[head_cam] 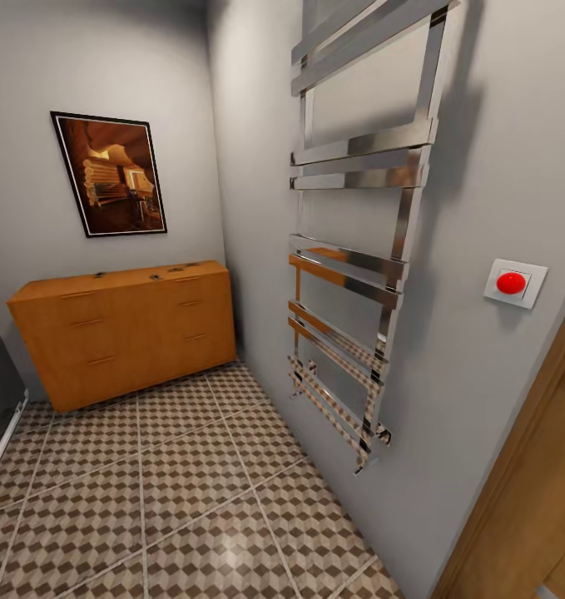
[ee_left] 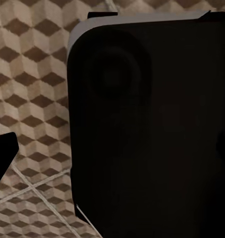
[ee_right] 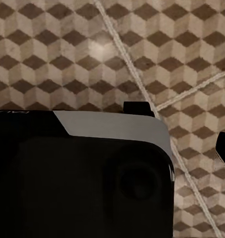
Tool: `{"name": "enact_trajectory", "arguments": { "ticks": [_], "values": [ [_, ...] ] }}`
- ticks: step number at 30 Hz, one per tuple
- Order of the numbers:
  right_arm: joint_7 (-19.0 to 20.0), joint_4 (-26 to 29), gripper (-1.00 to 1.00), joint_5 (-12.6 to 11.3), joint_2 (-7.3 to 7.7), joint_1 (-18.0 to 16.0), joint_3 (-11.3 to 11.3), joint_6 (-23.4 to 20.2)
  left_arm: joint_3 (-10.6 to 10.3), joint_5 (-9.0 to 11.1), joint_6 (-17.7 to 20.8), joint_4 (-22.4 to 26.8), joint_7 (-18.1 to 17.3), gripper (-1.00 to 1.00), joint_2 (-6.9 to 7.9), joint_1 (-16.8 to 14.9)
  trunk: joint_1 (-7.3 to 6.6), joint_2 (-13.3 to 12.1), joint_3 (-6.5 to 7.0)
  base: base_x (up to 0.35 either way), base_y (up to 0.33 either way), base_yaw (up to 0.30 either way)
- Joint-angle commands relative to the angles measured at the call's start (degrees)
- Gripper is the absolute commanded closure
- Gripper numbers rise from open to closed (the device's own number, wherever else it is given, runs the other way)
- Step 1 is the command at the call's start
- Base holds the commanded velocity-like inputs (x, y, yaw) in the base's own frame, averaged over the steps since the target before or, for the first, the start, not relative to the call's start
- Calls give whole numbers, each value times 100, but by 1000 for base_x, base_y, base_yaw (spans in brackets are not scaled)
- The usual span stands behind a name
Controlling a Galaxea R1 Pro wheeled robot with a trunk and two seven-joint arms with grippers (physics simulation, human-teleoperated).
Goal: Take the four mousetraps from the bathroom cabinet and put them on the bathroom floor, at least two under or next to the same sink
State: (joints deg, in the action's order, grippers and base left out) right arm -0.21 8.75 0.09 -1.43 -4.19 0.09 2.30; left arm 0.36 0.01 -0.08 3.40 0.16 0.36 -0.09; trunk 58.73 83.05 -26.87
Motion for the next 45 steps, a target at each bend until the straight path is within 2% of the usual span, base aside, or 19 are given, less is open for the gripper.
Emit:
{"name": "enact_trajectory", "arguments": {
  "ticks": [1, 13, 14, 20, 23, 27, 31, 32, 40, 45],
  "values": [
    [-3, 28, -100, 0, -4, -3, 0, 52, 4, 2, -1, 37, 2, -100, 0, 0, 0, 3, -6, 0, 0, 0],
    [-44, 416, -100, 7, -23, -3, 6, 437, 27, 8, 41, 423, 46, -100, 5, -7, 0, 3, -6, 0, 0, 0],
    [-57, 1386, -100, 9, -23, -3, 6, 1208, 28, 8, 45, 2210, 62, -100, 12, -7, 0, 3, -6, 0, 0, 0],
    [-224, 2205, -100, 15, -24, -5, 8, 948, 33, 8, 61, 3080, 295, -100, 45, -8, 0, 3, -6, 0, 0, 0],
    [-334, 2649, -100, 26, -24, -29, 8, 519, 36, 10, 61, 3440, 443, -100, 66, -8, 0, 3, -6, 0, 0, 0],
    [-370, 2830, -100, 38, -23, -46, 11, 256, 39, 29, 44, 3503, 486, -100, 160, -8, 0, 3, -6, 0, 0, 0],
    [-365, 2863, -100, 35, -10, -51, 20, 186, 97, 66, 11, 3254, 486, -100, 205, -8, 0, 3, -6, 0, 0, 0],
    [-351, 2871, -100, 33, -2, -53, 17, 226, 126, 81, -58, 3086, 477, -100, 236, -8, 0, 3, -6, 0, 0, 0],
    [-345, 2872, -100, 31, 0, -54, 23, 596, 135, 102, -610, 2888, 469, -100, 275, -8, 0, 3, -6, 0, 0, 0],
    [-347, 2851, -100, 29, -5, -55, 32, 683, 137, 104, -705, 2861, 468, -100, 274, -8, 0, 3, -6, 0, 0, 0]
  ]
}}
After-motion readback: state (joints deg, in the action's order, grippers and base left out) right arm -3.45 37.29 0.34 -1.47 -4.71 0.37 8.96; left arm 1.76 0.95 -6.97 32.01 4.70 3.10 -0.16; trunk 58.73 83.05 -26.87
